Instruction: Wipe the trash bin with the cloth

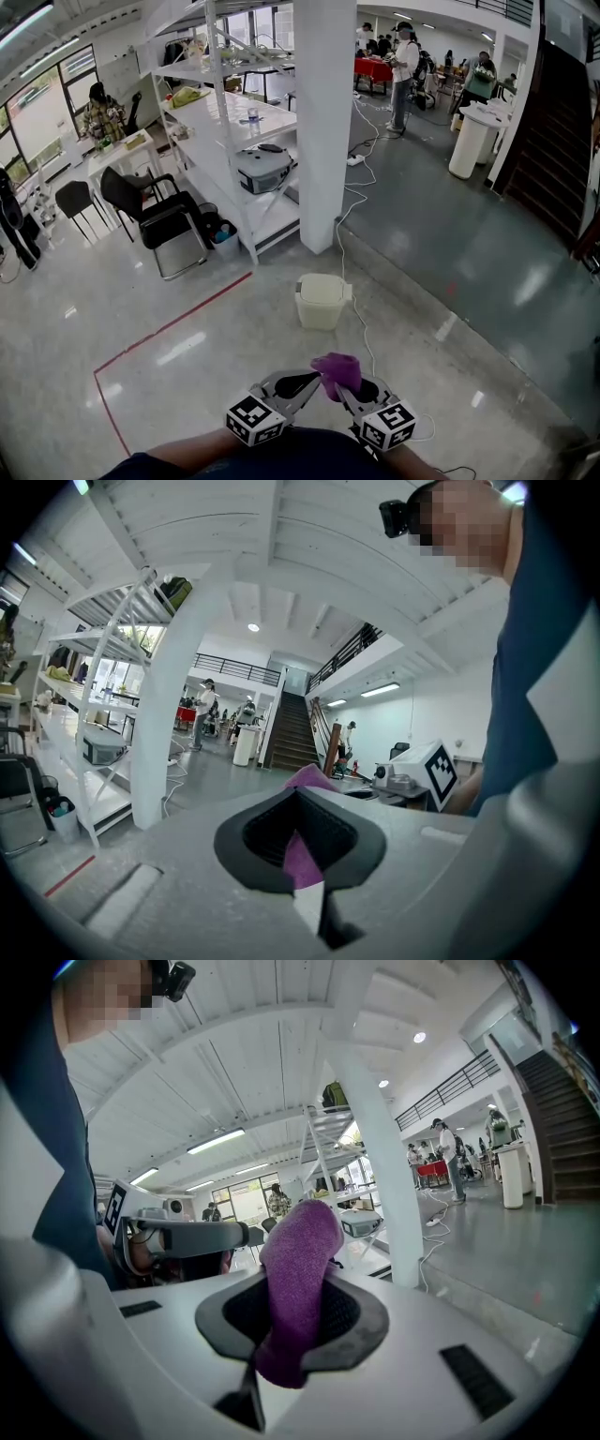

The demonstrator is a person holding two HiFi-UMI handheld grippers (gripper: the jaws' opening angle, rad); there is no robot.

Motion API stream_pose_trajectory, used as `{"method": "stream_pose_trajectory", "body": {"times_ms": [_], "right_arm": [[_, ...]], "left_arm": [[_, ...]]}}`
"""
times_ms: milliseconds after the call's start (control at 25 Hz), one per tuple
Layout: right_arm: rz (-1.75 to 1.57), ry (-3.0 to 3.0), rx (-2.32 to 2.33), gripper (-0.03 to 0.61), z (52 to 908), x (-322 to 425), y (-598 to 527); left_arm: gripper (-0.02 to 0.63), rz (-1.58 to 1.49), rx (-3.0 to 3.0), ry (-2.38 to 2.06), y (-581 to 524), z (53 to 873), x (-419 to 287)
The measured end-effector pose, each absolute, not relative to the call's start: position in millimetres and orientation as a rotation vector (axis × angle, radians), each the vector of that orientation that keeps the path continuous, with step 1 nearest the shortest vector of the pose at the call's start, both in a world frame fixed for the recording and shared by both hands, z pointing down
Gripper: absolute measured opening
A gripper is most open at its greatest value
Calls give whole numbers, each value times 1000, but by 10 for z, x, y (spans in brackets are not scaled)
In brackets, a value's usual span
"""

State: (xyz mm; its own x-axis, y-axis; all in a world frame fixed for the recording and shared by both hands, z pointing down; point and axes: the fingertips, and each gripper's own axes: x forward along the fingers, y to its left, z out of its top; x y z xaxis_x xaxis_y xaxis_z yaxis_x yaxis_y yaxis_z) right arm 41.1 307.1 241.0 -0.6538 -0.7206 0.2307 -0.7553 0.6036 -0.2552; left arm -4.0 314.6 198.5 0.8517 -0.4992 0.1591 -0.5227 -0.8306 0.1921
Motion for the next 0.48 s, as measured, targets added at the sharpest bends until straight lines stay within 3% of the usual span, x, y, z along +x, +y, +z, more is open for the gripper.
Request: {"method": "stream_pose_trajectory", "body": {"times_ms": [480], "right_arm": [[525, -2713, 1237, 83, 2615, 756, 2700]], "left_arm": [[5, 125, 2781, -859, 2753, 2127, 187]]}}
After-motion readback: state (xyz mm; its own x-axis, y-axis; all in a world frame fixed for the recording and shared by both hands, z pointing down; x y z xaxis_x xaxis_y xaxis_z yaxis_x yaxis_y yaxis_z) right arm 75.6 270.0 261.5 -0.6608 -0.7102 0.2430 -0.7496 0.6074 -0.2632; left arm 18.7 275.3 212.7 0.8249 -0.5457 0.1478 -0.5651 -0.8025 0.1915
